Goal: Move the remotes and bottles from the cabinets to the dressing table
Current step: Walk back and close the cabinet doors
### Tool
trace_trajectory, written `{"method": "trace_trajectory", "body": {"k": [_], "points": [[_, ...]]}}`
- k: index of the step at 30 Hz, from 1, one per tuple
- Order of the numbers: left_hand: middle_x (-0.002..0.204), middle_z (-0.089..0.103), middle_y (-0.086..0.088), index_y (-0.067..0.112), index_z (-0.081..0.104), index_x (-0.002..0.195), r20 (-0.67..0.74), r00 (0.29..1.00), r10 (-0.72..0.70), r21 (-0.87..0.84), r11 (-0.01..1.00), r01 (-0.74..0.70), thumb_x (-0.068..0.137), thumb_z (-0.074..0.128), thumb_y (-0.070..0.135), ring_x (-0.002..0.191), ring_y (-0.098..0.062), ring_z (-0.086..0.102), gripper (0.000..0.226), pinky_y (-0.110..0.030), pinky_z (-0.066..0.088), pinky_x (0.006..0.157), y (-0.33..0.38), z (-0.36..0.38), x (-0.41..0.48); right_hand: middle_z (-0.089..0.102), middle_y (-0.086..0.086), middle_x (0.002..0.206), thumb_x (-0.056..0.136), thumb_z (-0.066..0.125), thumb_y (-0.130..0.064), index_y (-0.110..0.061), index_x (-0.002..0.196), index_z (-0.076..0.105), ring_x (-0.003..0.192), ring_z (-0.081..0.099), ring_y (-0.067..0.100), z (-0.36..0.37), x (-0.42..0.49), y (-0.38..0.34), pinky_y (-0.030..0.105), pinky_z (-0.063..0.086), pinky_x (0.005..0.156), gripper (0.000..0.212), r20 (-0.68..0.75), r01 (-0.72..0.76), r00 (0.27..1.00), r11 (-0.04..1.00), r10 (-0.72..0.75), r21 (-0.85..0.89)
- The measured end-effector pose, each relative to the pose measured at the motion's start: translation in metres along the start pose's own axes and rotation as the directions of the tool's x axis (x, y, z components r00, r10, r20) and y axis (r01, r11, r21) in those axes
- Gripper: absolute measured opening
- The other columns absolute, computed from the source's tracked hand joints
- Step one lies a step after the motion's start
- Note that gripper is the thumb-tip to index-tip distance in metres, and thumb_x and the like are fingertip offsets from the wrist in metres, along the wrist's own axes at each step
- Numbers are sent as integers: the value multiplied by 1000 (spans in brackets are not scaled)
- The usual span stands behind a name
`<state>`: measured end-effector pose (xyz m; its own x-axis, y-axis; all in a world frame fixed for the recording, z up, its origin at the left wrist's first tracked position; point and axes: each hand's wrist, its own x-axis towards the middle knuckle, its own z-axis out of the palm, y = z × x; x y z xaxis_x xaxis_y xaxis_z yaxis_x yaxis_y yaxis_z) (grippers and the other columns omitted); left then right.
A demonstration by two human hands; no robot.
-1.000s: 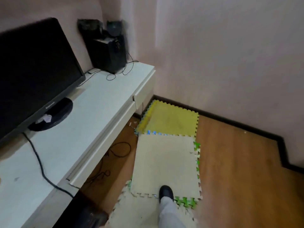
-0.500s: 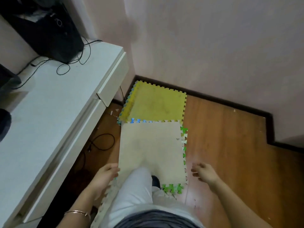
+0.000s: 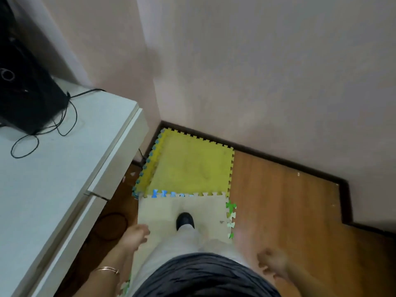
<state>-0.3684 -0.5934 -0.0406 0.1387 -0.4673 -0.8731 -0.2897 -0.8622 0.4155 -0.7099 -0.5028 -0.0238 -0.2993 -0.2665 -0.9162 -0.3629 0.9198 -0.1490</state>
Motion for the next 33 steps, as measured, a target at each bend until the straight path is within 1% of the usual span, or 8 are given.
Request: {"method": "trace_trajectory", "body": {"k": [3, 8, 14, 18, 22, 25, 28, 33], "points": [[128, 55, -20, -3, 51, 127, 2, 990, 142, -82, 987, -141, 96, 45, 9, 107, -30, 57, 34, -27, 37, 71, 74, -1, 16, 55, 13, 88, 94, 43, -14, -4, 91, 50, 67, 49, 21, -41, 13, -59, 21, 31, 51, 12, -43, 78, 996, 997, -78, 16], [127, 56, -20, -2, 56, 116, -78, 982, 173, -131, 974, -183, 94, 49, 9, 100, -23, 54, 26, -21, 40, 72, 116, -13, 32, 54, 5, 74, 95, 44, -9, -7, 98, 55, 61, 46, 15, -80, 20, -174, 24, 33, 54, 12, -108, 335, 941, 930, -321, 149], [110, 56, -14, -2, 52, 125, -200, 975, -100, -273, 961, 42, 96, 45, 16, 95, -25, 53, 35, -32, 36, 80, 105, -1, 44, 58, 6, 82, 93, 49, -14, -10, 104, 56, 60, 50, 11, -111, 65, -285, 23, 36, 54, 13, 40, 443, 894, 894, -446, 73], [110, 57, -9, 7, 51, 126, -234, 930, -284, -451, 879, 155, 96, 43, 24, 97, -26, 54, 35, -32, 31, 84, 126, 26, 62, 59, 7, 86, 91, 51, -15, -11, 97, 56, 61, 51, 13, -136, 111, -344, 21, 36, 51, 9, 202, 465, 878, 875, -435, -137], [113, 58, -8, 9, 54, 117, -238, 930, -279, -609, 789, 81, 96, 44, 21, 100, -26, 54, 27, -32, 30, 86, 176, 70, 80, 49, 3, 67, 88, 53, -7, -11, 74, 53, 48, 49, 7, -189, 150, -404, 10, 31, 33, 14, 322, 499, 860, 784, -396, -370], [114, 56, -9, 8, 55, 118, -278, 922, -270, -644, 764, 30, 95, 45, 16, 98, -25, 53, 26, -30, 33, 81, 208, 102, 85, 43, 7, 61, 85, 51, -2, -14, 55, 45, 39, 43, 4, -226, 169, -446, 12, 27, 37, 32, 258, 511, 860, 723, -441, -465], [111, 54, -10, 2, 55, 122, -314, 887, -340, -694, 720, 30, 95, 46, 14, 96, -25, 52, 31, -29, 34, 79, 215, 124, 75, 51, 7, 62, 91, 45, -8, -14, 59, 48, 53, 46, 16, -243, 180, -480, 17, 29, 39, 33, 222, 517, 850, 676, -477, -526], [105, 55, -15, -4, 58, 114, -310, 796, -520, -802, 593, 75, 94, 46, 10, 87, -27, 49, 27, -31, 37, 69, 194, 136, 49, 55, 7, 73, 93, 46, -6, -13, 75, 52, 59, 50, 14, -216, 182, -509, 21, 40, 51, 20, 373, 584, 810, 572, -453, -576]]}}
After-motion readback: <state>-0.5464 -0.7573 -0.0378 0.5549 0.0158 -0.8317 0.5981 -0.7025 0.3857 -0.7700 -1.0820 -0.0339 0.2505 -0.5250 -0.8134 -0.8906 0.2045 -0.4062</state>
